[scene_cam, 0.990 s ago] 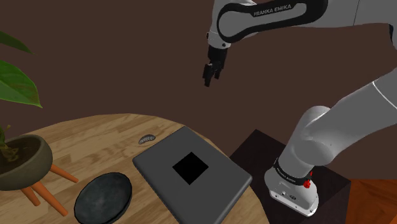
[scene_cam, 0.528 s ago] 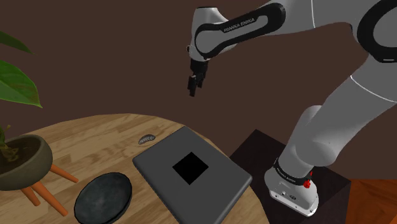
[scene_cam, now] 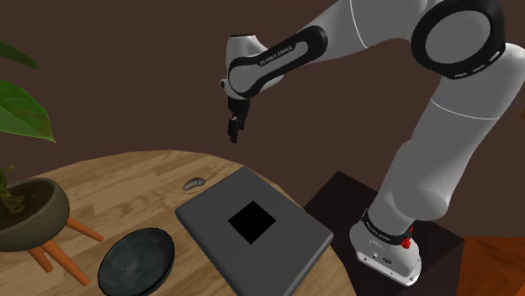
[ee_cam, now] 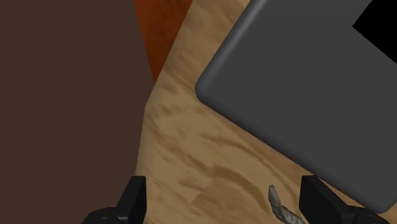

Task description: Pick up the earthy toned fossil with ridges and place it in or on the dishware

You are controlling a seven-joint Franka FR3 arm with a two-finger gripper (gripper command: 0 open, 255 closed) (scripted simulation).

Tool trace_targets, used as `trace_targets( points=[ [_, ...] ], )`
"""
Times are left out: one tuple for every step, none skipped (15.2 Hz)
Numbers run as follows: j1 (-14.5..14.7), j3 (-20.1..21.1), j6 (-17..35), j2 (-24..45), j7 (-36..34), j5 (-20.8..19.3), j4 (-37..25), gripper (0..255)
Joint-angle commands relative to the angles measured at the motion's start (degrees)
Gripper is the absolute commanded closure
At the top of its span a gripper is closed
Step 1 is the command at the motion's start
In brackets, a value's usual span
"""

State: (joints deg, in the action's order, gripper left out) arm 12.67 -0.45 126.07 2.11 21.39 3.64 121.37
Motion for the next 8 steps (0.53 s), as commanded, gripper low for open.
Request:
trace_targets(
  points=[
    [0.84,0.88,1.84,4.18,1.35,0.34,-2.14,0],
    [1.17,1.27,2.37,6.01,2.07,0.43,-3.32,0],
    [1.49,1.67,2.87,7.84,2.77,0.48,-4.53,0],
    [1.81,2.07,3.32,9.67,3.44,0.5,-5.78,0],
    [2.13,2.47,3.73,11.49,4.09,0.48,-7.06,0],
    [2.46,2.88,4.1,13.3,4.72,0.42,-8.38,0],
    [2.79,3.29,4.43,15.11,5.33,0.33,-9.73,0],
    [3.12,3.7,4.72,16.91,5.91,0.21,-11.12,0]
  ],
)
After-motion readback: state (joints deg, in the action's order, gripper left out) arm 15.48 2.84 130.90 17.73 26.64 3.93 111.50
